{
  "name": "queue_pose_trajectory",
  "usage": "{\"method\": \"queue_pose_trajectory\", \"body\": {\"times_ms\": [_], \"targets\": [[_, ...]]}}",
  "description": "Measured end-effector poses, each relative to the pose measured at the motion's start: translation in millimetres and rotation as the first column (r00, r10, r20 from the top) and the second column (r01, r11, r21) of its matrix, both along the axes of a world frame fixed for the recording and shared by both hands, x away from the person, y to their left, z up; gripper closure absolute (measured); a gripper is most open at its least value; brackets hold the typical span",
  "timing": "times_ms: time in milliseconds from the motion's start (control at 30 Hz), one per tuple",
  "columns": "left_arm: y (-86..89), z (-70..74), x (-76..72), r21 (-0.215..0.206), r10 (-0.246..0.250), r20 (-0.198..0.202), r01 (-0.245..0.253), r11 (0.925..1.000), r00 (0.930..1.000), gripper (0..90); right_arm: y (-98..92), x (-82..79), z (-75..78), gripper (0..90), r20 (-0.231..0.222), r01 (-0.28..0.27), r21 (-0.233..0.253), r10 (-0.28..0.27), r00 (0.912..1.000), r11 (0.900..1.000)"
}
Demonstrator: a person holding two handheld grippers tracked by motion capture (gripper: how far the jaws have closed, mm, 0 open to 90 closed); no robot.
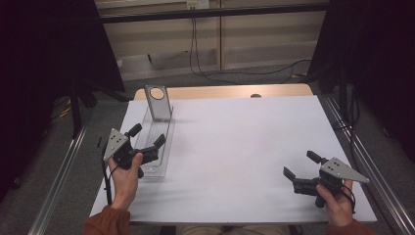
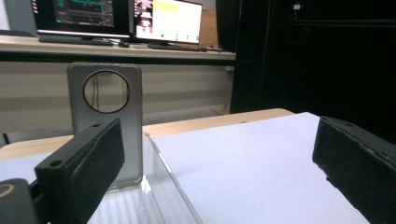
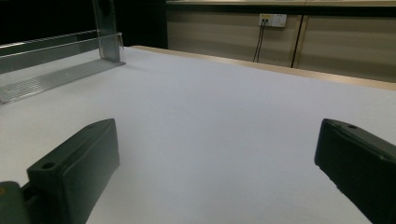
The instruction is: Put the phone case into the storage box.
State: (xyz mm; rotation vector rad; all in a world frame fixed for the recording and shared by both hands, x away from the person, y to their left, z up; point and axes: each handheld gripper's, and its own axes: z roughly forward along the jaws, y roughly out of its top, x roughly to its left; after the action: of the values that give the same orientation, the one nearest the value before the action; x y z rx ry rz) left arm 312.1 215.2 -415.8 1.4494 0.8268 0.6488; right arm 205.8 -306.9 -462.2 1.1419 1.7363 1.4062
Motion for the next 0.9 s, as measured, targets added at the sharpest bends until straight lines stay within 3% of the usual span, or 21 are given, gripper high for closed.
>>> {"method": "queue_pose_trajectory", "body": {"times_ms": [33, 67, 100, 133, 233, 400, 600, 833, 867, 900], "targets": [[0.5, -0.5, -2.6, 0.008, -0.005, 0.006, 0.005, 1.0, 1.0, 2.0, -0.3, 0.0, -0.1, 0.0, 0.001, -0.003, -0.004, 0.003, 1.0, 1.0], [-0.6, -1.3, -4.9, -0.012, 0.002, 0.009, -0.002, 0.9999, 1.0, 2.0, -0.4, 0.1, -0.1, 0.0, 0.001, -0.005, -0.004, 0.005, 1.0, 1.0], [0.9, -2.0, -7.1, 0.003, -0.006, 0.008, 0.006, 1.0, 1.0, 2.0, -0.4, 0.1, -0.1, 0.0, 0.001, -0.003, -0.004, 0.003, 1.0, 1.0], [-0.9, -3.2, -9.2, -0.035, 0.006, 0.004, -0.005, 0.9994, 1.0, 2.0, -0.2, 0.1, -0.1, 0.0, 0.001, 0.0, 0.001, 0.0, 1.0, 1.0], [4.2, -6.7, -17.2, 0.021, -0.016, 0.0, 0.016, 0.9997, 0.9999, 2.0, -0.8, -0.4, -0.1, 0.0, 0.003, -0.004, -0.004, 0.005, 1.0, 1.0], [8.0, -13.4, -26.3, -0.004, -0.015, -0.01, 0.015, 0.9999, 0.9998, 2.0, -0.8, -0.7, -0.1, 0.0, 0.001, 0.003, -0.001, -0.003, 1.0, 1.0], [15.6, -23.3, -34.0, 0.054, 0.015, -0.017, -0.014, 0.9985, 0.9997, 2.1, -2.6, -1.5, 0.1, 0.0, 0.003, 0.008, -0.007, -0.008, 1.0, 1.0], [20.9, -30.5, -46.6, 0.024, 0.023, -0.036, -0.022, 0.9995, 0.9991, 2.1, -5.7, -5.4, 0.6, 0.0, 0.004, 0.024, -0.005, -0.024, 0.9997, 1.0], [23.1, -30.6, -49.0, 0.05, 0.031, -0.038, -0.029, 0.9983, 0.9988, 2.1, -6.2, -5.9, 0.3, 0.0, 0.001, 0.029, -0.005, -0.029, 0.9996, 1.0], [23.3, -31.1, -51.3, 0.036, 0.026, -0.035, -0.025, 0.9991, 0.999, 2.1, -6.6, -6.7, 0.3, 0.0, -0.004, 0.035, 0.001, -0.035, 0.9994, 0.999]]}}
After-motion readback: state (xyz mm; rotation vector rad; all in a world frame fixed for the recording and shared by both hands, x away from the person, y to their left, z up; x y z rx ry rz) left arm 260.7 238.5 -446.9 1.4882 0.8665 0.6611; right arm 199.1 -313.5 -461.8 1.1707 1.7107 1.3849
